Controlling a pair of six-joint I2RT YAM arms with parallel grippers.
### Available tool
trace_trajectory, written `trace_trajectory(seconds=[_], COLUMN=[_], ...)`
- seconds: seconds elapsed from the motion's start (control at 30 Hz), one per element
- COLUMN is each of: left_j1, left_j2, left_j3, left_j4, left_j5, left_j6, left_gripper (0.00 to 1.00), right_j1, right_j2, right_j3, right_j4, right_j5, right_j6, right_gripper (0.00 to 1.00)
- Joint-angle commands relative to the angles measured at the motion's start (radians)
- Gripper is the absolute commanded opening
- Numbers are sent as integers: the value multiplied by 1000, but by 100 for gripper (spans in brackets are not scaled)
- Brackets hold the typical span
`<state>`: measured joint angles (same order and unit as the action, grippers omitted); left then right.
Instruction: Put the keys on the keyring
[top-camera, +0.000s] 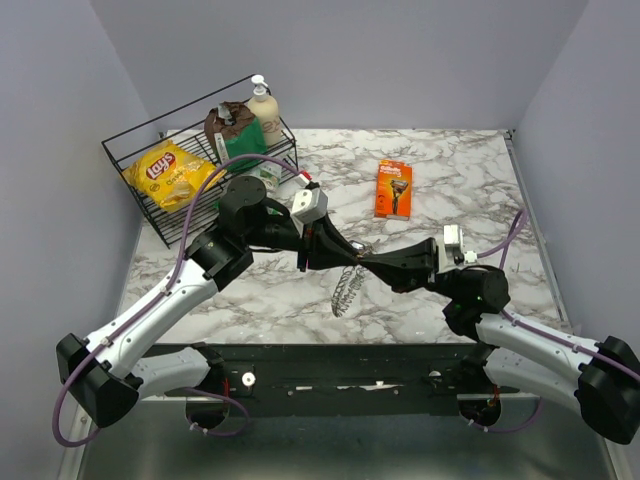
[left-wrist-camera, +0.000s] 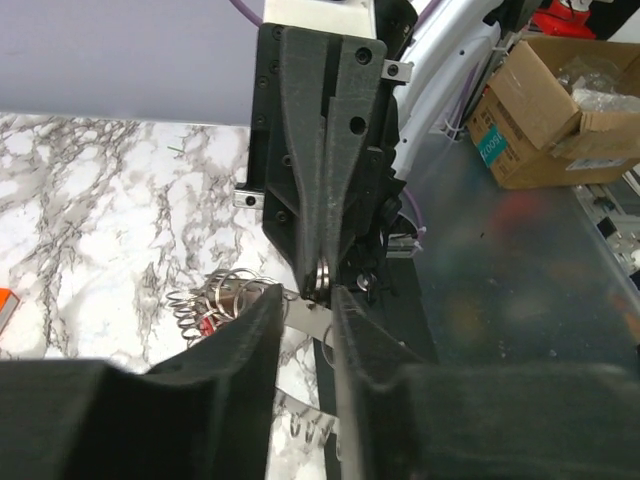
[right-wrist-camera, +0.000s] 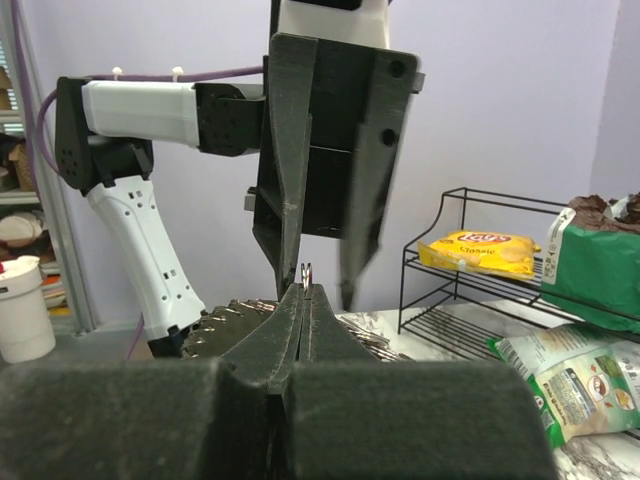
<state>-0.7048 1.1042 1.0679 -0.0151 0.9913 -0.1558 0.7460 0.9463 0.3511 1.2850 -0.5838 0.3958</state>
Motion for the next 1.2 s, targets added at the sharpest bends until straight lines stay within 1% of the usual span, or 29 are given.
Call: trace_trajectory(seconds=[0.0, 0.1, 0.13, 0.17, 0.3, 0.43, 0.5, 0.53, 0.6, 0.63, 0.67, 0.7, 0.73, 0.77, 0.8, 0.83, 0.87, 0.93, 1.0, 1.17], left_j1=[-9, -10, -10, -12, -16, -22, -24, -27, -32, -36, -38, -41, -44, -51, -55, -58, -65, -76, -90, -127], left_j2=[5, 14, 17, 20, 28, 31, 39, 40, 52, 57, 62, 71, 74, 78, 86, 91, 94, 112, 127, 151], left_j3=[35, 47, 52, 61, 86, 128, 156, 167, 201, 213, 240, 254, 268, 297, 309, 322, 348, 375, 411, 467], left_j4=[-52, -83, -92, -111, -155, -233, -285, -304, -368, -391, -442, -468, -494, -549, -574, -597, -644, -693, -749, -859], left_j5=[-43, -57, -62, -66, -101, -172, -201, -215, -259, -272, -301, -315, -331, -347, -380, -399, -414, -465, -488, -575], left_j6=[45, 62, 65, 68, 93, 148, 151, 180, 211, 220, 232, 263, 277, 297, 326, 341, 354, 390, 407, 450], left_gripper=[25, 14, 4, 0, 0, 0, 0, 0, 0, 0, 0, 0, 0, 0, 0, 0, 0, 0, 0, 0], right_j1=[3, 1, 3, 3, 3, 1, 1, 1, 3, 1, 1, 1, 3, 1, 3, 1, 1, 1, 1, 1], right_j2=[-7, -9, -7, -9, -7, -9, -12, -15, -29, -38, -49, -64, -93, -110, -125, -150, -155, -158, -146, -116], right_j3=[19, 17, 17, 15, 15, 23, 28, 26, 20, 20, 20, 31, 40, 52, 89, 113, 146, 230, 256, 304], right_j4=[224, 223, 223, 223, 212, 175, 157, 154, 134, 117, 91, 20, -30, -83, -214, -293, -457, -596, -702, -800], right_j5=[4, 2, 4, 4, 9, 10, 12, 13, 24, 30, 36, 44, 45, 51, 71, 82, 90, 98, 93, 62], right_j6=[0, 0, 0, -2, -6, -11, -14, -14, -38, -46, -57, -89, -107, -127, -164, -185, -208, -282, -328, -379], right_gripper=[1, 1, 1, 1, 1, 1, 9, 18, 28, 39, 45, 50, 59, 63, 66, 72, 74, 77, 78, 79])
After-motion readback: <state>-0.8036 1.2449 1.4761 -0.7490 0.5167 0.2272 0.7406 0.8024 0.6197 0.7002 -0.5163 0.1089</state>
